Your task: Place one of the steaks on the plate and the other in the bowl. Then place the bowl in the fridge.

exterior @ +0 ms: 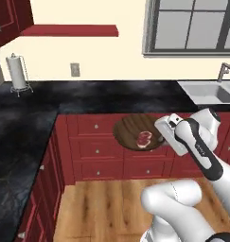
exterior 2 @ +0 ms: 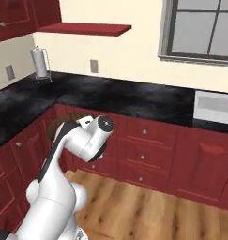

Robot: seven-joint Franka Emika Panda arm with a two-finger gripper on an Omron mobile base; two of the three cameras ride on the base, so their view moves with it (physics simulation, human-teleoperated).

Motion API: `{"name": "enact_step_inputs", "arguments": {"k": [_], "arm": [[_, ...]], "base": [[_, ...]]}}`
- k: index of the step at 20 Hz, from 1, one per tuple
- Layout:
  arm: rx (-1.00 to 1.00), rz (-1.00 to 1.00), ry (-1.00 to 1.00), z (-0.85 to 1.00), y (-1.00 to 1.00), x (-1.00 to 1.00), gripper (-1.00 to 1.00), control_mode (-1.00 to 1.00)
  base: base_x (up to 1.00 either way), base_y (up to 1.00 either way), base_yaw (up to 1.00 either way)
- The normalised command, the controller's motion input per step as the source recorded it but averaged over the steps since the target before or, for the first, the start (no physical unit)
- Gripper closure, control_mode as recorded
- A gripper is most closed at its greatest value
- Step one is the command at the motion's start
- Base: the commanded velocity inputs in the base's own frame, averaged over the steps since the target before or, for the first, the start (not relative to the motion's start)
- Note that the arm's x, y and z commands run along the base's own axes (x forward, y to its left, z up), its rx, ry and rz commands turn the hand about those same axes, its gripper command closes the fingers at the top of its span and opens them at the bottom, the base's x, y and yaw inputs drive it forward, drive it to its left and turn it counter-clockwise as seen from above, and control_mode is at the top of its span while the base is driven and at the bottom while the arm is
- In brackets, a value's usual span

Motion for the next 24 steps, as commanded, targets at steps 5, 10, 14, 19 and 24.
{"name": "enact_step_inputs", "arguments": {"k": [5,10,14,19,24], "arm": [[0.00,0.00,0.00,0.00,0.00,0.00,1.00,1.00],[0.00,0.00,0.00,0.00,0.00,0.00,1.00,1.00],[0.00,0.00,0.00,0.00,0.00,0.00,1.00,1.00],[0.00,0.00,0.00,0.00,0.00,0.00,1.00,1.00],[0.00,0.00,0.00,0.00,0.00,0.00,1.00,1.00]], "base": [[0.00,0.00,-0.97],[0.25,0.17,-0.91],[0.51,0.36,-0.85],[0.67,0.42,-0.78],[0.73,0.45,-0.77]]}}
